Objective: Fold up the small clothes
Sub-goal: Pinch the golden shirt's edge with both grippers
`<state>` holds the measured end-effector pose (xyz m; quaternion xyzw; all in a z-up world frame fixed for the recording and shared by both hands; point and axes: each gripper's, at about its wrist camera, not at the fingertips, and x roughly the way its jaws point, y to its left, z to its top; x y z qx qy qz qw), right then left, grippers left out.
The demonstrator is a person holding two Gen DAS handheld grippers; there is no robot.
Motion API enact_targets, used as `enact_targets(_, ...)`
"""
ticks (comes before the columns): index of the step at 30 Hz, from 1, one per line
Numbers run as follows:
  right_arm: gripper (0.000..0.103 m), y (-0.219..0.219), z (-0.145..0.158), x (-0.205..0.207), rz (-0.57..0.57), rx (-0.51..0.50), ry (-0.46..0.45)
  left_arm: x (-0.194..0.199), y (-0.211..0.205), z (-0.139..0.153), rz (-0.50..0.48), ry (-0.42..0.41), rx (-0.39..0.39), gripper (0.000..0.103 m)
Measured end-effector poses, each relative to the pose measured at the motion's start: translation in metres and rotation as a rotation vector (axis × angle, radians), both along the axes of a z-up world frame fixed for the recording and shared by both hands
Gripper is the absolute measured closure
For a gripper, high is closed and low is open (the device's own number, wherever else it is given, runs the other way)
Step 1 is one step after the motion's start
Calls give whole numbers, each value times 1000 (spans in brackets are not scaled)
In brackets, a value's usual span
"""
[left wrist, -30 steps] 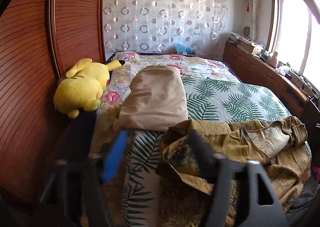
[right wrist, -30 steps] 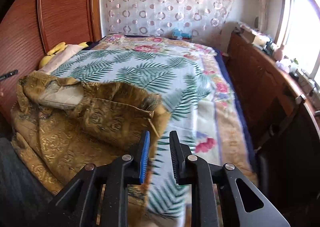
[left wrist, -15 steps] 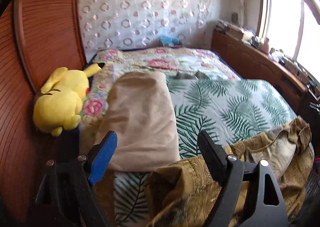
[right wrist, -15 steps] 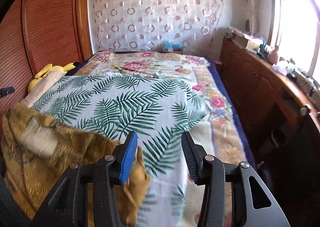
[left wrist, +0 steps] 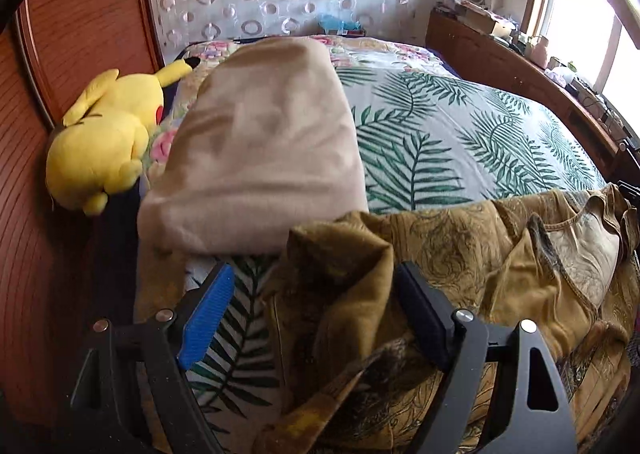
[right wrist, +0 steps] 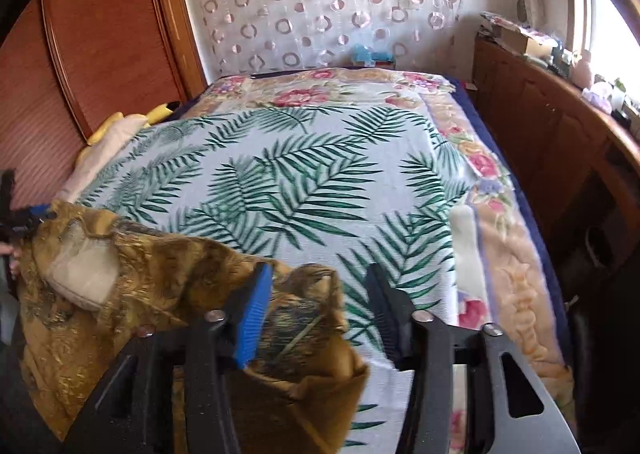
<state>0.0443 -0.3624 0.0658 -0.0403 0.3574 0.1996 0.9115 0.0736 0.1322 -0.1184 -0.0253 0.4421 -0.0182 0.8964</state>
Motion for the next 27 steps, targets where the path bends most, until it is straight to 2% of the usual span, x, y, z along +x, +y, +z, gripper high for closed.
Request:
enact_targets(2, 41, 1, 1, -1, 14, 4, 0, 0, -1, -2, 4, 2, -9, 20)
enact_targets(9, 40, 15, -14, -1, 44, -69, 20, 0, -2, -8, 9, 2, -18, 20)
enact_targets(13, 40, 18, -19, 4, 25, -132, 33, 0, -2, -7, 10, 2, -17, 20)
enact_targets(22, 40, -5, 9, 4, -22, -57, -39, -1, -5, -7, 15, -8, 2, 20)
enact_targets(27, 40, -19, 13, 20, -89, -30, -31, -1, -4, -6, 18, -13, -5, 20)
